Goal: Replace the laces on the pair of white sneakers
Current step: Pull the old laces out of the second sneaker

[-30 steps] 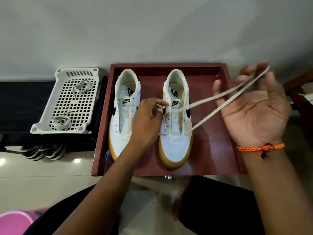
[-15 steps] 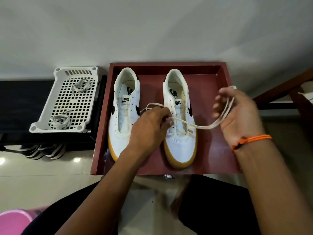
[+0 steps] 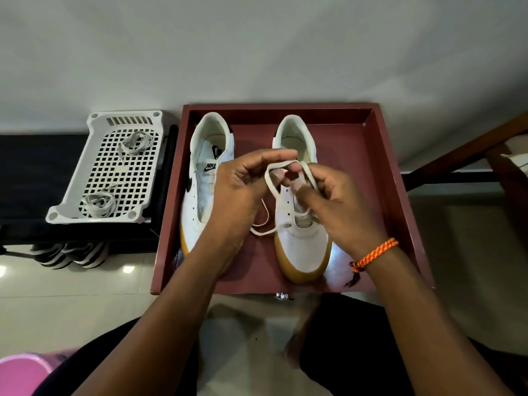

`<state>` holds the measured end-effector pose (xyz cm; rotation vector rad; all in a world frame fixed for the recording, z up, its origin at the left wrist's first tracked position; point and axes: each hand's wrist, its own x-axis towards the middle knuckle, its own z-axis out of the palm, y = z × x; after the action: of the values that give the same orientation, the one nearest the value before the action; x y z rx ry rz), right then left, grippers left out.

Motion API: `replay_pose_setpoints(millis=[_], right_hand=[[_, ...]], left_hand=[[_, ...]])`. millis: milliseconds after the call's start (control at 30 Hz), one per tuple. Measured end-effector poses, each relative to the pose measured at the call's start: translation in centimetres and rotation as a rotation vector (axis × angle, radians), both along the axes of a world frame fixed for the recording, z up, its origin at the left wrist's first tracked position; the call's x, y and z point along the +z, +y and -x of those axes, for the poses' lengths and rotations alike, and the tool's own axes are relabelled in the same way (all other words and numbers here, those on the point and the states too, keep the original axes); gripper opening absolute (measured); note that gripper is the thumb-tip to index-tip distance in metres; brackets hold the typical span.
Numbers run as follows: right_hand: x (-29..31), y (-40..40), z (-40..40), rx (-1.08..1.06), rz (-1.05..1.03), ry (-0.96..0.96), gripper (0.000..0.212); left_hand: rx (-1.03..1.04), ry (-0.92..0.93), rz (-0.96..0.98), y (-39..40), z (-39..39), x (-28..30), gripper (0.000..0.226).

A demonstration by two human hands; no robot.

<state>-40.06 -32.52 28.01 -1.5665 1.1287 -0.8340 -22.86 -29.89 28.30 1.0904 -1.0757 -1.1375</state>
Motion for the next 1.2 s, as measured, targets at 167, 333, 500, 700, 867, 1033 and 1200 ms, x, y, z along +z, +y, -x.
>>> replay_pose_setpoints(millis=[167, 333, 500, 700, 867, 1033, 1200], right_hand=[[1.4, -1.4, 2.7, -0.520, 0.087, -0.047, 0.021], [-0.5, -1.2, 6.0, -0.481, -0.093, 0.829, 0.035], [0.6, -0.1, 3.6, -0.447, 0.192, 1.030, 0.028], [0.0, 0.7, 1.3, 0.158, -0.052, 0.696, 0.017], [-0.9, 0.7, 0.9, 0.169, -0.072, 0.845, 0.032], [-0.7, 0.4, 1.6, 0.226, -0.298, 0.451, 0.049], [1.3, 0.1, 2.6, 0.232, -0.596, -0.010, 0.040]], left_hand=[[0.009, -0.486, -0.112, -0.3, 0.3, -2.6, 0.041], [0.054, -0.865, -0.196, 0.4, 0.6, -3.9, 0.036], [-0.007, -0.886, -0.274, 0.2, 0.6, -4.2, 0.042], [-0.084, -0.789, -0.343, -0.3, -0.4, -4.1, 0.034], [-0.078, -0.842, -0.349, -0.2, -0.1, -4.2, 0.034], [-0.062, -0.908, -0.318, 0.0, 0.2, -4.1, 0.031], [-0.014, -0.973, -0.291, -0.1, -0.4, -4.0, 0.029]])
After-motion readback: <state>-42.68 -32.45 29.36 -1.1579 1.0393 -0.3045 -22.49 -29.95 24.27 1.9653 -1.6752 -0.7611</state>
